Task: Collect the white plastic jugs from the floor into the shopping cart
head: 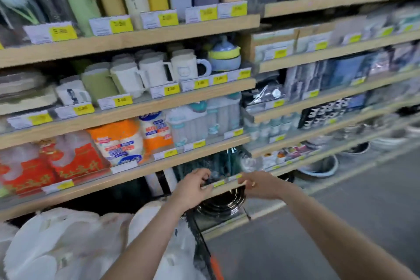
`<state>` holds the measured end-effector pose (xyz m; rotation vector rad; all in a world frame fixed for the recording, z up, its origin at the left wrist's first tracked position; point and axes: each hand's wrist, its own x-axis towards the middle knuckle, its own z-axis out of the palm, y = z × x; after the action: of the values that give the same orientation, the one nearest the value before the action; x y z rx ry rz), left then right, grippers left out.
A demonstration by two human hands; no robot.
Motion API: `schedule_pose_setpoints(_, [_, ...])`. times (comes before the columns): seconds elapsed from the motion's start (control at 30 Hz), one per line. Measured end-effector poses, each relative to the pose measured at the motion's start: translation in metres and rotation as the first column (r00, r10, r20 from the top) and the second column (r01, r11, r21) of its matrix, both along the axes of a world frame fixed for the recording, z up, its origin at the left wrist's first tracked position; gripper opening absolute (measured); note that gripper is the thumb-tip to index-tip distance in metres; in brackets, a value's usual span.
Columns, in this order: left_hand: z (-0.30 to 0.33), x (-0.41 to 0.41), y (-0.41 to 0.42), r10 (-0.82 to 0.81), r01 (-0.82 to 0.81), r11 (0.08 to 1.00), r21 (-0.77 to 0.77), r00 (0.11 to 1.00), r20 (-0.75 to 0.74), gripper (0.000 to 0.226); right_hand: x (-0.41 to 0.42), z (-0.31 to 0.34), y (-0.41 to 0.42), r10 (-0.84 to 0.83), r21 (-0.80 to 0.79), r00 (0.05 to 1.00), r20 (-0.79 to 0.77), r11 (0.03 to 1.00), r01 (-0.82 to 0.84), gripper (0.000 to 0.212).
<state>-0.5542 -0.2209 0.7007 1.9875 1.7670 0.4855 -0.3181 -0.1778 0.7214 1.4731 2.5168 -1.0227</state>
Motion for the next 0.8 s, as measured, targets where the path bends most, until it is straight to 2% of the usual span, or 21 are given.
schedule_pose_setpoints(0.23, [-0.010,0.194,0.085,-0.162,0.163,0.986,-0.021,0.984,0.070,0.027,0.195,0.001,0.036,-0.200,0.003,0.980,0.021,0.980,0.200,0.032])
schedule_pose_setpoints(0.37, [-0.005,0.306,0.129,-0.228,0.229,0.973,0.005,0.966,0.118,0.025,0.301,0.007,0.054,-0.321,-0.060,0.947,0.022,0.945,0.321,0.038])
schedule_pose_setpoints(0.6, [-0.010,0.457,0.211,-0.285,0.318,0.945,-0.079,0.917,0.280,0.019,0.452,-0.004,0.094,-0.601,-0.243,0.795,-0.084,0.786,0.568,0.031])
schedule_pose_setpoints(0.8, [-0.023,0.564,0.308,-0.349,0.417,0.894,-0.161,0.876,0.332,0.008,0.556,-0.020,0.157,-0.719,-0.342,0.693,-0.051,0.665,0.664,0.032])
